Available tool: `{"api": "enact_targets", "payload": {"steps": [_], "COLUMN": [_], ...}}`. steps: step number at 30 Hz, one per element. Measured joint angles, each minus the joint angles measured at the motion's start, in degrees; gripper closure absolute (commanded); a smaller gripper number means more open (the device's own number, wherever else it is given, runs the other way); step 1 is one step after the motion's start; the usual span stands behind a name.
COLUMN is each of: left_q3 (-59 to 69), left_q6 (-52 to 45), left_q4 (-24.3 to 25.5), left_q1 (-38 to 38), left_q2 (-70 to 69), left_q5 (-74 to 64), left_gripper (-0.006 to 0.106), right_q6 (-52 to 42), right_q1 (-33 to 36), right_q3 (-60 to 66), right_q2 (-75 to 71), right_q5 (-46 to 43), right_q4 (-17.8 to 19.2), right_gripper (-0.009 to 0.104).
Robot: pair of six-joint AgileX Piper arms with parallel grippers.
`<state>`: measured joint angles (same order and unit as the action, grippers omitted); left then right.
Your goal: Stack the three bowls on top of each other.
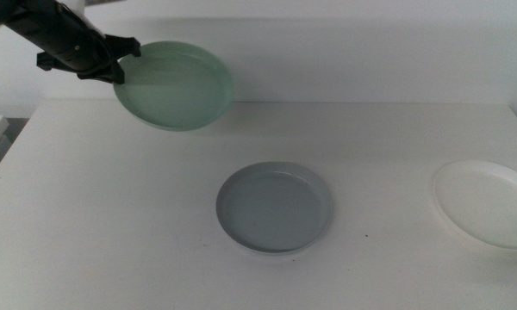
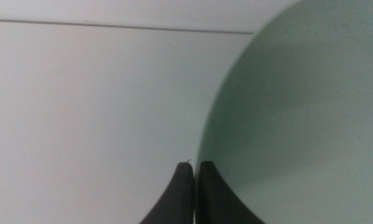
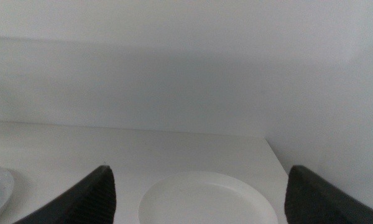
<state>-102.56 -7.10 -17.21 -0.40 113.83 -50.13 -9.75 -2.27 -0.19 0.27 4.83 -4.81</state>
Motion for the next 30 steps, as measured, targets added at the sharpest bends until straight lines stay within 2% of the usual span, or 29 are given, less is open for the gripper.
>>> {"api": "enact_targets", "payload": {"steps": [6, 15, 30], "left_q3": [11.99, 20.96, 23.34], "left_q6": [1.96, 5.99, 6.06], "left_q4": [-0.93, -1.20, -6.06], "left_q1": [-6.67, -16.45, -19.56], "left_q2": [-11.10, -11.12, -2.61], "left_q5": [1.32, 6.05, 10.96], "left_gripper": [0.102, 0.102, 0.102], "right_q6": [0.00, 0.00, 0.00], "right_q1": [0.00, 0.00, 0.00], "right_q3": [0.00, 0.00, 0.00], "right_q2": [0.00, 0.00, 0.00], "right_q5": [0.00, 0.00, 0.00], "right_q4": [0.00, 0.00, 0.00], "right_gripper": [0.011, 0.011, 0.011]}}
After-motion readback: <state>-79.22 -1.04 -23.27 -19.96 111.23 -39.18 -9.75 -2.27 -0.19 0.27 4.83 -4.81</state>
